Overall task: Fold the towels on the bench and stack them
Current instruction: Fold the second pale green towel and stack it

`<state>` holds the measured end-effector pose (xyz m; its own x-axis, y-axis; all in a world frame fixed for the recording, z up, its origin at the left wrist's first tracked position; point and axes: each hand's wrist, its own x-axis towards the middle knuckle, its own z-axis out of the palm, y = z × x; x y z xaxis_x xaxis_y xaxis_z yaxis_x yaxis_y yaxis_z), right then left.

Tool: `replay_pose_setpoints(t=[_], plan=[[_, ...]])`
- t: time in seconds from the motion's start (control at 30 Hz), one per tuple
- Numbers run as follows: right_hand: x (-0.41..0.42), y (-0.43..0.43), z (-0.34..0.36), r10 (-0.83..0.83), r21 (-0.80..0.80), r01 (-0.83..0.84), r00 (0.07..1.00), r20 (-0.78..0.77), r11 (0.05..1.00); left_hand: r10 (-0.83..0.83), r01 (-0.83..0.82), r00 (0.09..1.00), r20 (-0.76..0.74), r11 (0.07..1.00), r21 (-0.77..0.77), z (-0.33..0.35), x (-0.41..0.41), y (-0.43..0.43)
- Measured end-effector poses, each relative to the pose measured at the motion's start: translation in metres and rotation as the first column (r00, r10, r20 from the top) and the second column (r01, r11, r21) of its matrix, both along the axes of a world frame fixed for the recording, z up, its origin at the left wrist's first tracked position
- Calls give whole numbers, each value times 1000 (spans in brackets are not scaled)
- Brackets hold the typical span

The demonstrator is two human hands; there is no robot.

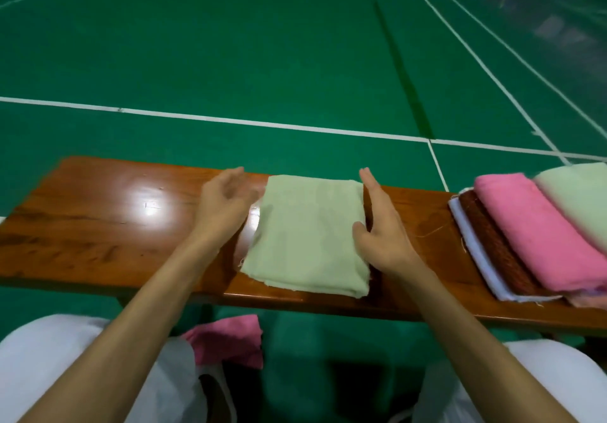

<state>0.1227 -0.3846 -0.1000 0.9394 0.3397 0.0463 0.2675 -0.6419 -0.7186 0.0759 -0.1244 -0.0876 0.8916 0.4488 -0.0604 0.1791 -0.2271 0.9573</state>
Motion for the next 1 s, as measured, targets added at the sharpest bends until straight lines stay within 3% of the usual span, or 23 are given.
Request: replay_pose_setpoints(t=[0.1,0.2,0.27,0.33,0.5,0.77,1.0], plan=[[1,10,0,55,-19,-54,995,85,998,-205,139,971,124,905,403,-12,-2,-10],[-1,21,-11,138,-216,-94,970,200,972,-449,332,893,-16,637,695,-31,0,-24],[-3,24,-23,213,-390,-128,960,184,912,-487,394,861,-146,459,796,-45,-1,-33],[-2,19,-34,248,-516,-155,962,115,842,-475,478,835,-276,381,791,-55,-5,-38],[8,-5,-36,235,-577,-144,968,85,804,-407,578,810,-421,439,688,-54,-5,-33],[20,-26,-43,230,-587,-122,966,114,800,-309,477,873,-378,378,793,-60,-9,-38],[26,-38,-38,197,-557,-123,978,75,822,-318,481,872,-372,422,768,-59,-7,-45]])
